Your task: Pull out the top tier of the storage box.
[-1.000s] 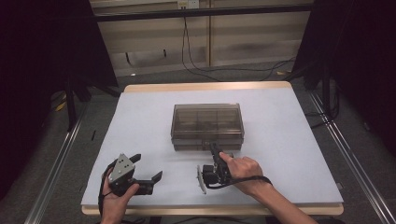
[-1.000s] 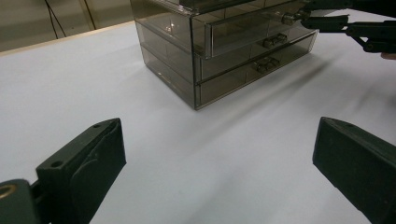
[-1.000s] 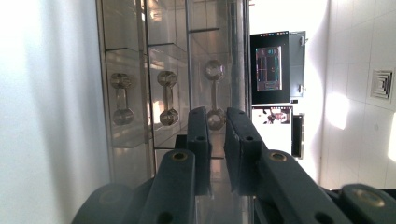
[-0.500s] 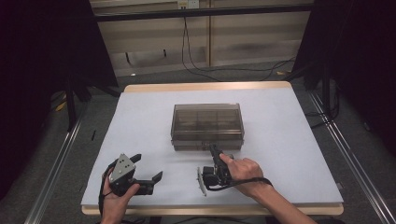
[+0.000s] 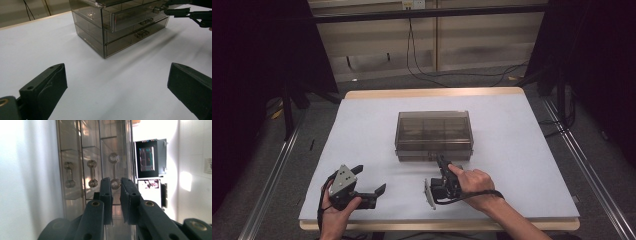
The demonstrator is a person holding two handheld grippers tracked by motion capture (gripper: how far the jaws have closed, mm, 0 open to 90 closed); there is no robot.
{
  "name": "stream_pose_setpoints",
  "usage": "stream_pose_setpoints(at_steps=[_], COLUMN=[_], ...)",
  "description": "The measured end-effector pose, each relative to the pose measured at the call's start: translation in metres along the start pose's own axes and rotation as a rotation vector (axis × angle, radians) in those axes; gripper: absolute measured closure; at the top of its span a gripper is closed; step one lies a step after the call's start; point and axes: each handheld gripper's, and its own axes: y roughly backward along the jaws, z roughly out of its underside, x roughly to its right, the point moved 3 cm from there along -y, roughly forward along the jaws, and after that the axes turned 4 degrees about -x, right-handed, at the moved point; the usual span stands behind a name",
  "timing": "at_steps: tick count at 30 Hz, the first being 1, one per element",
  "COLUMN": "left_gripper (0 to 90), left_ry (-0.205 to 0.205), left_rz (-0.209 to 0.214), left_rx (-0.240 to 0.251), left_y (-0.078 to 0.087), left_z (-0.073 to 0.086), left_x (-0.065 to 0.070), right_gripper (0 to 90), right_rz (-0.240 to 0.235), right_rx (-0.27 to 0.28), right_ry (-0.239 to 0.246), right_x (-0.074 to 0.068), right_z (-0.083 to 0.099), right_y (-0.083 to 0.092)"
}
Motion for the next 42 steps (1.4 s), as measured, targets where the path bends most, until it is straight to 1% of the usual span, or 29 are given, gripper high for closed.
stream_pose_setpoints(at_steps=[1, 2, 3, 4, 6, 7, 8, 9, 10, 11, 12, 13, 15, 16, 17, 19, 21, 23, 24, 26, 27, 28, 30, 32, 35, 36, 39, 40, 42], left_gripper=[2.4, 2.4, 2.5, 2.4, 2.4, 2.4, 2.4, 2.4, 2.4, 2.4, 2.5, 2.4, 2.4, 2.4, 2.5, 2.4, 2.5, 2.4, 2.4, 2.4, 2.4, 2.4, 2.4, 2.4, 2.4, 2.4, 2.4, 2.4, 2.4], left_ry=[0.000, 0.001, 0.002, 0.002, 0.002, -0.001, -0.003, 0.000, 0.001, 0.001, 0.003, 0.003, 0.001, 0.001, 0.001, -0.001, 0.006, 0.001, 0.001, 0.004, 0.008, 0.007, 0.005, 0.007, 0.010, 0.009, 0.009, 0.008, 0.005], left_rz=[0.000, 0.000, 0.002, 0.003, 0.001, 0.000, -0.001, 0.003, 0.004, 0.004, 0.007, 0.007, 0.005, 0.001, 0.000, -0.001, 0.003, -0.002, -0.002, -0.008, 0.000, -0.001, -0.002, -0.002, -0.002, -0.001, -0.002, -0.001, -0.001], left_rx=[0.000, -0.001, 0.001, 0.001, -0.001, -0.001, -0.003, 0.002, 0.002, 0.002, 0.002, 0.002, -0.001, -0.003, -0.003, -0.005, -0.002, -0.005, -0.005, -0.001, 0.000, -0.001, -0.003, -0.004, -0.003, -0.003, -0.004, -0.004, -0.004], left_y=[0.000, 0.000, 0.000, 0.000, 0.000, 0.000, 0.000, 0.000, 0.000, 0.000, -0.001, -0.001, -0.001, -0.001, -0.001, 0.000, 0.001, 0.002, 0.002, 0.003, 0.003, 0.004, 0.004, 0.003, 0.003, 0.003, 0.002, 0.003, 0.003], left_z=[0.000, 0.000, 0.000, 0.000, 0.000, 0.000, 0.000, 0.000, 0.000, 0.000, 0.000, 0.000, 0.000, 0.000, 0.000, 0.001, 0.001, 0.002, 0.002, 0.002, 0.003, 0.003, 0.003, 0.003, 0.003, 0.003, 0.003, 0.003, 0.003], left_x=[0.000, 0.000, 0.000, 0.000, 0.000, 0.000, 0.000, 0.000, 0.000, 0.000, 0.000, 0.000, 0.000, 0.000, 0.000, 0.000, 0.000, 0.000, 0.000, 0.000, 0.000, 0.000, 0.000, 0.000, 0.001, 0.001, 0.000, 0.000, 0.000], right_gripper=[81.3, 80.5, 78.0, 77.1, 75.6, 73.7, 73.7, 72.1, 70.3, 70.3, 67.8, 67.8, 65.3, 64.9, 63.3, 60.9, 57.6, 57.3, 57.1, 59.6, 60.8, 61.7, 63.0, 63.2, 63.7, 64.4, 65.0, 65.0, 68.3], right_rz=[0.000, -0.015, -0.050, -0.080, -0.126, -0.171, -0.171, -0.205, -0.235, -0.235, -0.308, -0.308, -0.403, -0.450, -0.471, -0.550, -0.603, -0.673, -0.692, -0.741, -0.770, -0.809, -0.853, -0.878, -0.888, -0.912, -0.953, -0.953, -0.974], right_rx=[0.000, 0.018, 0.026, 0.043, 0.057, 0.073, 0.073, 0.101, 0.114, 0.114, 0.146, 0.146, 0.197, 0.219, 0.234, 0.259, 0.270, 0.281, 0.283, 0.288, 0.287, 0.291, 0.291, 0.287, 0.274, 0.269, 0.245, 0.245, 0.230], right_ry=[0.000, -0.009, -0.053, -0.067, -0.127, -0.170, -0.170, -0.220, -0.254, -0.254, -0.323, -0.323, -0.415, -0.431, -0.464, -0.525, -0.580, -0.633, -0.661, -0.708, -0.727, -0.743, -0.768, -0.788, -0.800, -0.810, -0.796, -0.796, -0.789], right_x=[0.000, 0.002, 0.005, 0.008, 0.011, 0.014, 0.014, 0.019, 0.022, 0.022, 0.029, 0.029, 0.039, 0.043, 0.047, 0.055, 0.061, 0.068, 0.072, 0.079, 0.082, 0.085, 0.090, 0.095, 0.099, 0.101, 0.101, 0.101, 0.100], right_z=[0.000, 0.001, 0.002, 0.003, 0.005, 0.007, 0.007, 0.009, 0.010, 0.010, 0.013, 0.013, 0.018, 0.021, 0.023, 0.028, 0.032, 0.037, 0.040, 0.046, 0.049, 0.052, 0.059, 0.066, 0.073, 0.078, 0.081, 0.081, 0.083], right_y=[0.000, 0.002, 0.004, 0.004, 0.004, 0.004, 0.004, 0.005, 0.006, 0.006, 0.007, 0.007, 0.005, 0.004, 0.004, 0.001, 0.000, -0.004, -0.006, -0.011, -0.013, -0.015, -0.019, -0.023, -0.026, -0.029, -0.034, -0.034, -0.038])
